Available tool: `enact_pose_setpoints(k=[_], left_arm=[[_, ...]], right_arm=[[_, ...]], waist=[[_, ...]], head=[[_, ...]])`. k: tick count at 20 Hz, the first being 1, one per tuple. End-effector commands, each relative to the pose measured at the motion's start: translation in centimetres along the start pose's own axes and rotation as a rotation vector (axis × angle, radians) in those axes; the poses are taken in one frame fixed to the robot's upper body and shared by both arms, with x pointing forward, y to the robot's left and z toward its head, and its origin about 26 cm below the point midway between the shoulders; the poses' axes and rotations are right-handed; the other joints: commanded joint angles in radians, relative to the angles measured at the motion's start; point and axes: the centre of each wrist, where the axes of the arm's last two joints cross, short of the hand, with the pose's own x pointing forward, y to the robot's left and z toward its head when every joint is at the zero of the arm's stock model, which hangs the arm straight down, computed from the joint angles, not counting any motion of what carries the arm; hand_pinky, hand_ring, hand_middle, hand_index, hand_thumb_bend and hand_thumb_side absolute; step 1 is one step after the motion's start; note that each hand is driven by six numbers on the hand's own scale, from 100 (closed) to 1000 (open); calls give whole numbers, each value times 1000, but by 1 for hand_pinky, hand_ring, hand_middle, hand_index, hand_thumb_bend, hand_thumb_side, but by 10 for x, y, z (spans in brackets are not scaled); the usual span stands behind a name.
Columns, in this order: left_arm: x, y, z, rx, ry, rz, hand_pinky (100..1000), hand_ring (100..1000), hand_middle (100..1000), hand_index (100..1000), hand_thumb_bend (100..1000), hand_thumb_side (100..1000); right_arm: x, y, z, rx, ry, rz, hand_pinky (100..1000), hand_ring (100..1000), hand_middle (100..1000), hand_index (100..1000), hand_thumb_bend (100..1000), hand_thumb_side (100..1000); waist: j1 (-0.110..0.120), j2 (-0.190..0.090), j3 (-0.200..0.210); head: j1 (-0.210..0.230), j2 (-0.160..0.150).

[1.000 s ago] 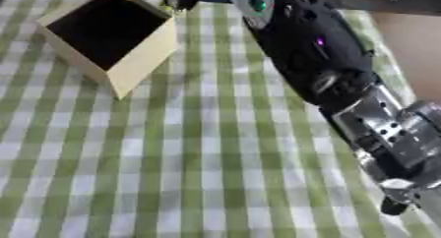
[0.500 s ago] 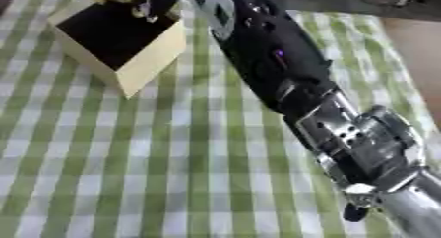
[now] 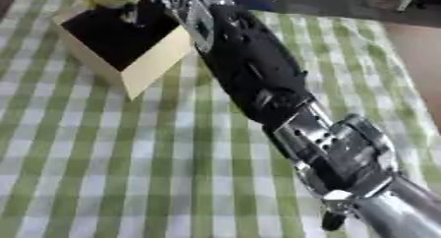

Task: Pick up objects on the table and place them in the box.

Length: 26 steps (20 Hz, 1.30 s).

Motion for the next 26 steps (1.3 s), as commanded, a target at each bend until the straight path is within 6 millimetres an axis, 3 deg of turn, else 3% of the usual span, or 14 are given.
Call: enact_pose_setpoints(k=[1,9,17,21,26], left_arm=[[5,1,-5,-11,-27,0,591,714,746,783,300,643],[4,1,-5,-5,-23,1,591,714,746,783,298,644],[5,1,-6,0,-23,5,591,713,746,780,282,635],[5,0,-6,-1,-22,6,590,713,746,780,295,648],[5,-1,-6,-3,-19,9,591,714,746,779,294,650]], right_arm=[[-1,-10,-1,-36,15,31,760,679,462,728,100,124],[-5,8,-3,87,-26,114,783,740,540,743,100,130],[-12,35,-2,192,-7,144,785,751,552,749,100,137],[-13,38,-2,187,-4,134,796,773,619,788,100,200],[-9,35,-3,156,3,139,817,814,727,865,100,372]], waist=[[8,-18,2],[7,-17,0],[2,-14,9],[-2,-11,11],[-3,-11,14]], head=[[-3,-13],[-5,-6],[-11,-10],[-11,-11],[-14,-10]])
